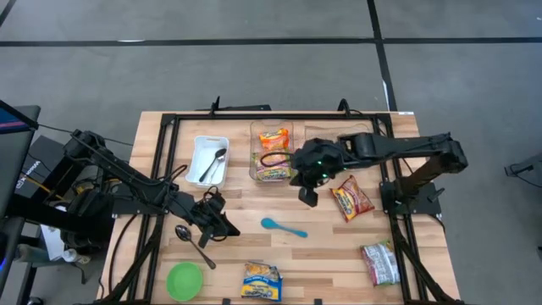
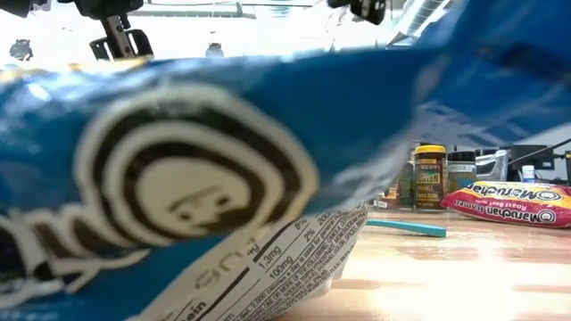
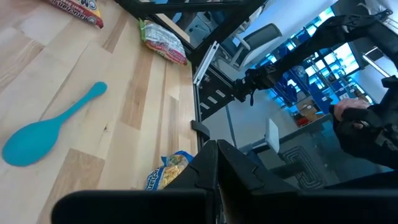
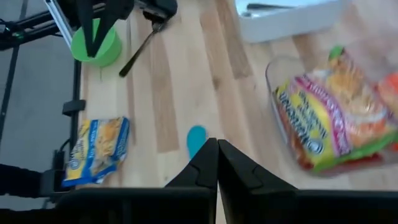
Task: Pick & Place Food Item
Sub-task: Put the green noodle pack into the left transparent bin
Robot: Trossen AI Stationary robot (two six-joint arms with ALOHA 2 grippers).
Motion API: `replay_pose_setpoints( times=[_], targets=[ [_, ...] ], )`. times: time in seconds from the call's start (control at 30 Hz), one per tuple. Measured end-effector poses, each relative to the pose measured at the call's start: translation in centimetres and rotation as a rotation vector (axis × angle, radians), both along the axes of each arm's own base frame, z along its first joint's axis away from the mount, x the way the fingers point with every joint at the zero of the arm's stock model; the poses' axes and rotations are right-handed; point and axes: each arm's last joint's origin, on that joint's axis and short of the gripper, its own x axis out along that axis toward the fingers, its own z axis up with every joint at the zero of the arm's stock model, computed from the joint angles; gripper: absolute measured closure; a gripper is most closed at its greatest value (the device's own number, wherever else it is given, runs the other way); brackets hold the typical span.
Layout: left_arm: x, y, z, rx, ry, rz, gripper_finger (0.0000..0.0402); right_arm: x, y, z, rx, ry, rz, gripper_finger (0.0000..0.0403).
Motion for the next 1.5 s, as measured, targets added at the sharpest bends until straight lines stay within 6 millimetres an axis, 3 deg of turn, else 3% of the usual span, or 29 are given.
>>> replay_pose_setpoints(
  times=[0.37,0.87,1.2,1.5],
  targets=[
    [0.0,0.0,0.1,-0.004,-0.008,0.0,0.0402,-1.3,3.1,-0.2,0.101,0.087,-0.031,0.0403],
    [0.0,0.0,0.1,-0.004,-0.008,0.0,0.0402,-3.8,10.2,-0.6,0.121,0.141,-0.055,0.0403],
    [0.0,0.0,0.1,-0.004,-0.007,0.0,0.0402,-6.9,13.2,-1.3,0.041,0.204,-0.218,0.0403],
    [0.0,0.0,0.1,-0.004,-0.007,0.0,0.0402,-9.6,13.5,-2.0,0.093,0.347,-0.511,0.0403]
  ],
)
